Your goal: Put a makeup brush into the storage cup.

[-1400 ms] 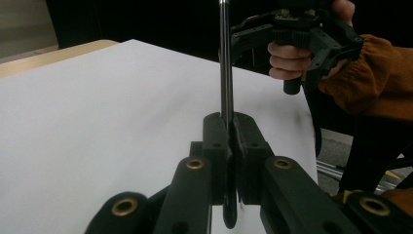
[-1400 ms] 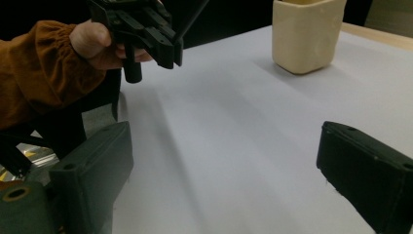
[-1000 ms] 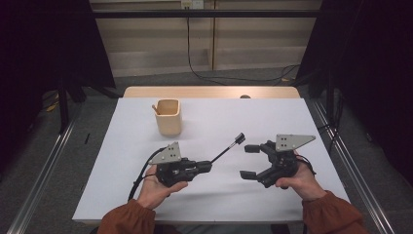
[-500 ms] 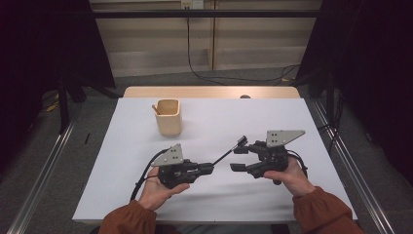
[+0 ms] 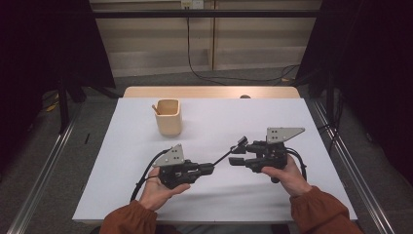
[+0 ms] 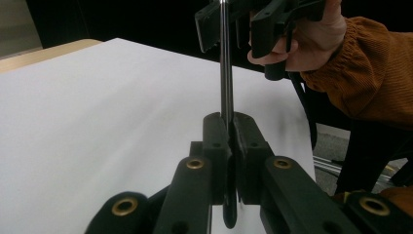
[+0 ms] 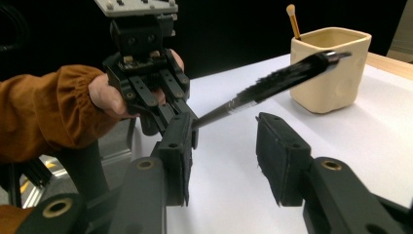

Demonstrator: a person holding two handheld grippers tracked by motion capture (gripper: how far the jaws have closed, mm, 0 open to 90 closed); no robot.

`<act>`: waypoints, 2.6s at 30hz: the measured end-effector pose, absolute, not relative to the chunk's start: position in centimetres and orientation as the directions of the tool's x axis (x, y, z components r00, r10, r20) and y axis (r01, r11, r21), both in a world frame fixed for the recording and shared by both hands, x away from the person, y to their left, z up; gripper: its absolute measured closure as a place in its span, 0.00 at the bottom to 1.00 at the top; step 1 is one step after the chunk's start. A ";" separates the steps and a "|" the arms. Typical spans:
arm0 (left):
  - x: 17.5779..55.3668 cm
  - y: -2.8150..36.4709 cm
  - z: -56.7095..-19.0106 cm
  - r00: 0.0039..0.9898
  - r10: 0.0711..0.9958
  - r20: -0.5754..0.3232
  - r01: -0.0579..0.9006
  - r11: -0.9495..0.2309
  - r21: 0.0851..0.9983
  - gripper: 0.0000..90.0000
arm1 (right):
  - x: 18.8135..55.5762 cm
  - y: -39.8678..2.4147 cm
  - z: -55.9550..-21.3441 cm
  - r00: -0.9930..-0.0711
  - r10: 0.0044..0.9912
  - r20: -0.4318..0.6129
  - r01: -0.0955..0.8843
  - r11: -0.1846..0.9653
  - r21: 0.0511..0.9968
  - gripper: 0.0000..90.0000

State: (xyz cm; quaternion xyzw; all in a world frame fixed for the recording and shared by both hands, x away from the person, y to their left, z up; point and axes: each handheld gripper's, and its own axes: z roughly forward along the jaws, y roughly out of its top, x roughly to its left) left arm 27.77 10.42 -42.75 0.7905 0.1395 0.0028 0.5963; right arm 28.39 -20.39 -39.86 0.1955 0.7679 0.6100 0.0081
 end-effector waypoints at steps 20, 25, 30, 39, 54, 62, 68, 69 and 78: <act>27.7 10.2 -43.0 0.964 0.217 -0.156 0.211 -0.260 0.942 0.95 | 28.7 -20.2 -40.0 -0.919 0.286 0.271 0.322 0.150 0.935 0.83; 27.7 10.1 -43.1 0.965 0.215 -0.151 0.207 -0.270 0.940 0.95 | 28.8 -20.3 -40.0 -0.916 0.284 0.284 0.333 0.139 0.933 0.83; 27.7 10.0 -43.2 0.967 0.208 -0.149 0.204 -0.274 0.940 0.95 | 28.9 -20.4 -40.1 -0.914 0.276 0.297 0.341 0.130 0.931 0.87; 27.8 9.9 -43.6 0.968 0.214 -0.133 0.192 -0.283 0.940 0.93 | 28.9 -20.2 -40.2 -0.915 0.231 0.330 0.363 0.116 0.925 0.93; 27.8 10.3 -43.5 0.954 0.257 -0.154 0.221 -0.261 0.940 0.67 | 28.8 -20.5 -39.9 -0.913 0.218 0.344 0.372 0.107 0.922 0.95; 27.9 10.8 -43.0 0.933 0.315 -0.176 0.255 -0.230 0.939 0.37 | 28.8 -20.8 -39.6 -0.912 0.220 0.346 0.376 0.109 0.920 0.95; 28.0 11.4 -42.6 0.921 0.337 -0.194 0.274 -0.209 0.939 0.17 | 28.9 -21.2 -39.4 -0.909 0.232 0.348 0.380 0.111 0.918 0.95; 28.0 11.5 -42.6 0.918 0.345 -0.197 0.276 -0.200 0.940 0.16 | 28.9 -21.2 -39.4 -0.907 0.235 0.349 0.382 0.113 0.917 0.95; 28.1 12.3 -42.2 0.924 0.326 -0.201 0.270 -0.182 0.945 0.04 | 29.1 -21.5 -39.2 -0.898 0.249 0.363 0.402 0.129 0.906 0.95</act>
